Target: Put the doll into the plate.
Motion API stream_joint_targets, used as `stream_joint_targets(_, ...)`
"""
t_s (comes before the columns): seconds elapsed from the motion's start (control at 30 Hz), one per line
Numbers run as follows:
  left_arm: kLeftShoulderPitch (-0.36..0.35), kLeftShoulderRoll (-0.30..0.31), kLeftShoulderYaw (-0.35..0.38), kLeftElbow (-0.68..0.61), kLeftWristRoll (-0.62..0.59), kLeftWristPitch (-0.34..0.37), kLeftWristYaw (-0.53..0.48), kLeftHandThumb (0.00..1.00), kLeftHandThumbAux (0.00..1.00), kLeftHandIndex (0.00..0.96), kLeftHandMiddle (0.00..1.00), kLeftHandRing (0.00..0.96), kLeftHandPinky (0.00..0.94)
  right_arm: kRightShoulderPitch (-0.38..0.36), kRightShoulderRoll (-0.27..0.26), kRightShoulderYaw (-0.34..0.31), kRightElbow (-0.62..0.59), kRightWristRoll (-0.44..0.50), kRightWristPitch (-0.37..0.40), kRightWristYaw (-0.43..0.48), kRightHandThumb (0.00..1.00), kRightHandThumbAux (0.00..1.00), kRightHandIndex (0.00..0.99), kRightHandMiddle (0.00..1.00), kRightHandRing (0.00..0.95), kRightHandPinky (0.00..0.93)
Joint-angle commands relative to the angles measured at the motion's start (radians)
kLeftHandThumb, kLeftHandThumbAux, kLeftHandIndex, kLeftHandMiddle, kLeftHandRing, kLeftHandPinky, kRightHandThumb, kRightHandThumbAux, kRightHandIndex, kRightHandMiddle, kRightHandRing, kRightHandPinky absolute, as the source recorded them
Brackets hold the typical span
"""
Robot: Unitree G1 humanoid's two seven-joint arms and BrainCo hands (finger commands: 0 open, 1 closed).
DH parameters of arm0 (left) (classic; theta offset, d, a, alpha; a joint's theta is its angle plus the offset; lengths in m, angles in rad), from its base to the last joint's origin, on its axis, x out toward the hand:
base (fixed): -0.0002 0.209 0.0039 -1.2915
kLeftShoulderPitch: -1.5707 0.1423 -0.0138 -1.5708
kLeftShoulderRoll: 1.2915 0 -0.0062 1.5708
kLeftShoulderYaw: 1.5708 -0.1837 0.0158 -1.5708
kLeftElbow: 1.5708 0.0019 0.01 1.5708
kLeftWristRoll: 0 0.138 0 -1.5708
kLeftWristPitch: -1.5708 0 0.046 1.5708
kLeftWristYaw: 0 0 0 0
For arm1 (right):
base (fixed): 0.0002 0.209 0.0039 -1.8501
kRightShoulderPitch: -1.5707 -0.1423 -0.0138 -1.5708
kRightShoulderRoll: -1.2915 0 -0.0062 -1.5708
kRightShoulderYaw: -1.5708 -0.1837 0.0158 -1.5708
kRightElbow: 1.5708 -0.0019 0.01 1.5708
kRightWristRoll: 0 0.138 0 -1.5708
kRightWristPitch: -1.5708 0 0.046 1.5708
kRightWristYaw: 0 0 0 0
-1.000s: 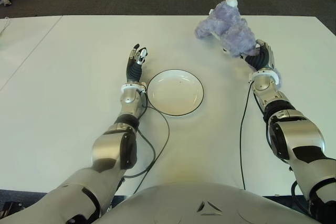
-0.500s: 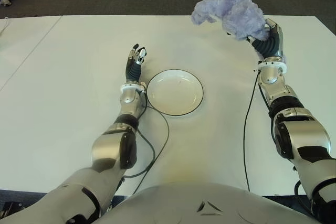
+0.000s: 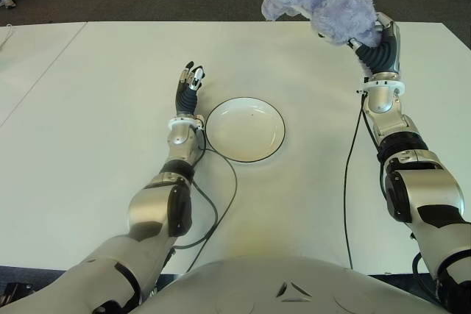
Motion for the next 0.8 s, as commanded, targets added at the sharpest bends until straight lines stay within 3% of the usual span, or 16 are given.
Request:
stream_joint_targets(0.03,0.236,-0.063,0.036,0.133,-0.048,0.092,-0.019,0.0,0.363,0.085,0.162,0.152,0.058,0.001,-0.013,-0.022,-0.014,0.029,-0.029,0.0,0.464,0.725,0.719,0.858,0.865,0.854)
stream_joint_targets(0.53,0.236,-0.064,0.023,0.133,-0.03,0.084,0.006,0.0,0.362,0.092,0.156,0.147,0.044,0.014,-0.018,-0.019,-0.05,0.032,-0.065,0.017,0.473,0.724,0.715,0.859,0.868,0.856)
stream_joint_targets(0.8,0.239,-0.059,0.009,0.134,-0.017,0.08,0.018,0.0,0.372,0.101,0.154,0.139,0.031,0.122,0.038,0.024,-0.24,-0.002,-0.053,0.031,0.435,0.73,0.736,0.868,0.874,0.861)
